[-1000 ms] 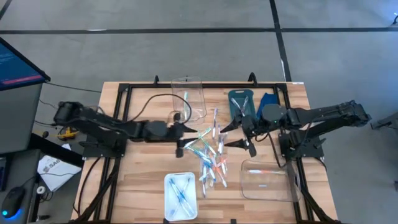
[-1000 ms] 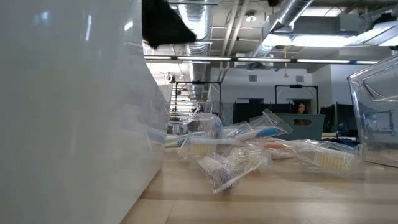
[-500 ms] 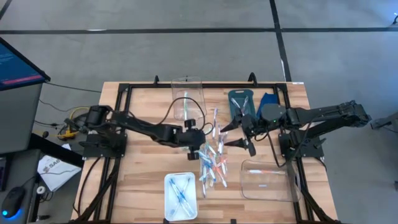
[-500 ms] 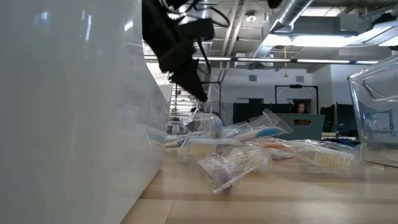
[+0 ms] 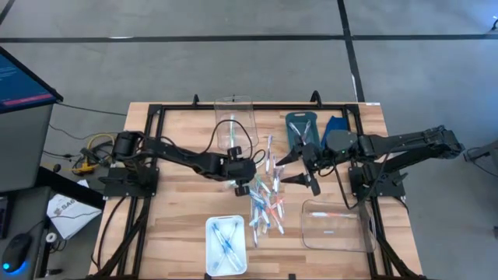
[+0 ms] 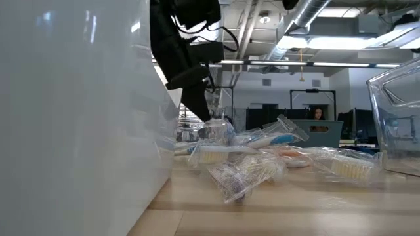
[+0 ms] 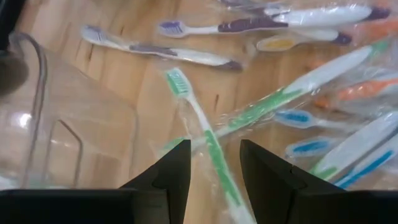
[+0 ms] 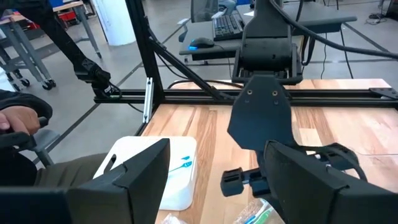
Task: Pick & Place Toothbrushes
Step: Put the green toothbrush into the top transparent bin
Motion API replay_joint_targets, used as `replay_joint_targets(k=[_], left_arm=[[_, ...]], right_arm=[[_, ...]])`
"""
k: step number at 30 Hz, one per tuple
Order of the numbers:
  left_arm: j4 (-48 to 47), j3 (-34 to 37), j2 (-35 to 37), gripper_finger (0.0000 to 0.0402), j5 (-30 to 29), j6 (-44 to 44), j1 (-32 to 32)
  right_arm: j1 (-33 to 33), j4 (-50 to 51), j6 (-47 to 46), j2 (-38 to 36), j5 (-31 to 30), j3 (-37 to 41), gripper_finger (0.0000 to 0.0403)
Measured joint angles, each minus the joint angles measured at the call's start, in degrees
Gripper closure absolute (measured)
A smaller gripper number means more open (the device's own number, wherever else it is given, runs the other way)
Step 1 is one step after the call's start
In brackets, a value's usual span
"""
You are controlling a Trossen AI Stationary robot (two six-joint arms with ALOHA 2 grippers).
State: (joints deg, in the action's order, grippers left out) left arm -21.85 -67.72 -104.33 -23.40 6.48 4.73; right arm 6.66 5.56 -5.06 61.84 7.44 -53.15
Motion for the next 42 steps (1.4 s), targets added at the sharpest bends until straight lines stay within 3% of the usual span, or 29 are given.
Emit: replay_joint_targets(k=[11, 15, 30, 39, 42], left_arm=[[-0.5, 0.0, -4.2, 0.0271, 1.2, 14.9, 0.0], [-0.8, 0.0, -5.7, 0.0271, -1.2, 19.3, 0.0], [-1.4, 0.0, -7.7, 0.0304, 2.4, 19.4, -1.4], [-1.4, 0.0, -7.3, 0.0382, 0.7, 19.3, -0.9], [-1.5, 0.0, -6.2, 0.039, 0.4, 19.1, -0.8]], right_arm=[[0.0, 0.0, 0.0, 0.0, 0.0, 0.0, 0.0148], [0.0, 0.0, 0.0, 0.0, 0.0, 0.0, 0.0148], [0.0, 0.0, 0.0, 0.0, 0.0, 0.0, 0.0148], [0.0, 0.0, 0.0, 0.0, 0.0, 0.0, 0.0148], [0.0, 0.0, 0.0, 0.0, 0.0, 0.0, 0.0148]])
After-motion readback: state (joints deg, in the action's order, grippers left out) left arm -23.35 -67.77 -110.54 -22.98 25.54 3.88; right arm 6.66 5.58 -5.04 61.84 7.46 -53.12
